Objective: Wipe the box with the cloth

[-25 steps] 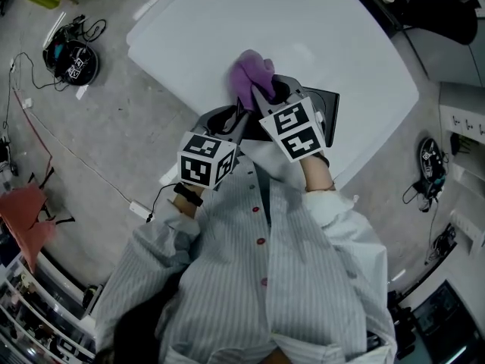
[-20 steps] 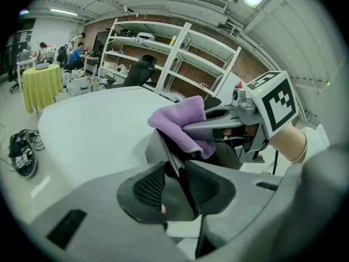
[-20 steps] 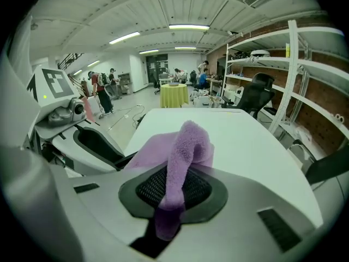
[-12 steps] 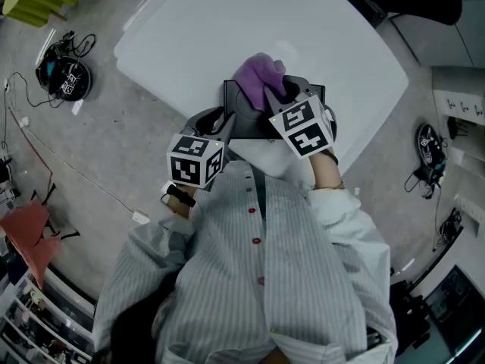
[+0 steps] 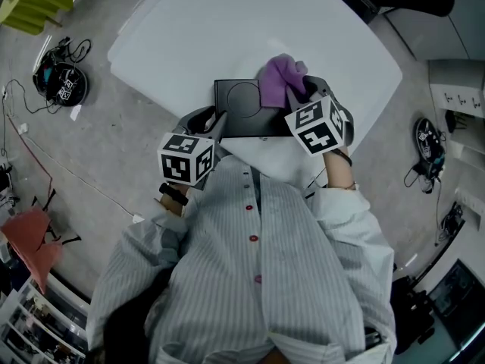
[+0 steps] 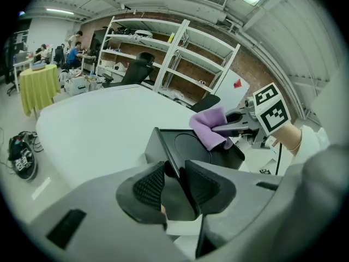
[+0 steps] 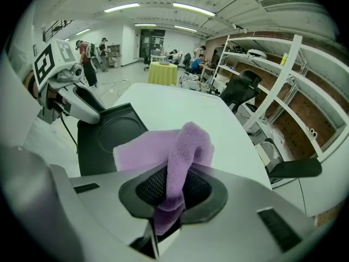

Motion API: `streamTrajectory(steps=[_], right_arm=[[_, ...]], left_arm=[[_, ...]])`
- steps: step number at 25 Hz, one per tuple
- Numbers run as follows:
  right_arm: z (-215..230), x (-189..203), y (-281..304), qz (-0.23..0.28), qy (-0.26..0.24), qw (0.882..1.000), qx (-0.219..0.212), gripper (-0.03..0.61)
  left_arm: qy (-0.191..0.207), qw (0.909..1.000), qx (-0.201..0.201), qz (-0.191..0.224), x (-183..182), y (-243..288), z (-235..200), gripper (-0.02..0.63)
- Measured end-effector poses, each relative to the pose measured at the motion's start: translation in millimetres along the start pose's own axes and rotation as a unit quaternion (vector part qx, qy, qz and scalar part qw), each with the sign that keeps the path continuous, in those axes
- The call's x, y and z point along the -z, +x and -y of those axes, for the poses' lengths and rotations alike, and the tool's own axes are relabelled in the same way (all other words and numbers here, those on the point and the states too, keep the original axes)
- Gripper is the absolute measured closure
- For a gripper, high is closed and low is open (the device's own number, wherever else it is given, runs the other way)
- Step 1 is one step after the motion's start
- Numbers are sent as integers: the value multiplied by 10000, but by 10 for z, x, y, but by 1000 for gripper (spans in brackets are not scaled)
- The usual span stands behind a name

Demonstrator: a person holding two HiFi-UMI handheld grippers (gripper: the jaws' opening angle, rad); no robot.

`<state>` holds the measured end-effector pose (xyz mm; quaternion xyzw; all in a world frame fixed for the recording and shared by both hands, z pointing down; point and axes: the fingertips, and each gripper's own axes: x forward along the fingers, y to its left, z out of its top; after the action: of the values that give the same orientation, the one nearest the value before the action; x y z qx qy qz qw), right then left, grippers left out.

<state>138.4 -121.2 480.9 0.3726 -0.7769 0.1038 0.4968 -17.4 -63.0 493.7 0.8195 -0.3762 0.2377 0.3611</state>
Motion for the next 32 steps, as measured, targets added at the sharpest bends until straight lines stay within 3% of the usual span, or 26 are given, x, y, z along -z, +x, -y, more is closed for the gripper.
streamTrajectory(steps=[15, 20, 26, 32], right_arm=[[270, 301, -118, -154, 367, 9989, 239, 522], [199, 127, -209, 228, 465, 9985, 183, 520], [-318, -530, -401, 1225, 832, 9866, -686, 522], [-913, -1061, -392, 1776, 1180, 9582, -1906, 522]], left_arm=[[-69, 10000, 32, -5, 6, -3, -1, 512], [-93, 9999, 74, 6, 9, 5, 11, 512], [-148, 9998, 105, 19, 12, -4, 5, 511], [-202, 9996, 204, -8, 17, 5, 13, 508]])
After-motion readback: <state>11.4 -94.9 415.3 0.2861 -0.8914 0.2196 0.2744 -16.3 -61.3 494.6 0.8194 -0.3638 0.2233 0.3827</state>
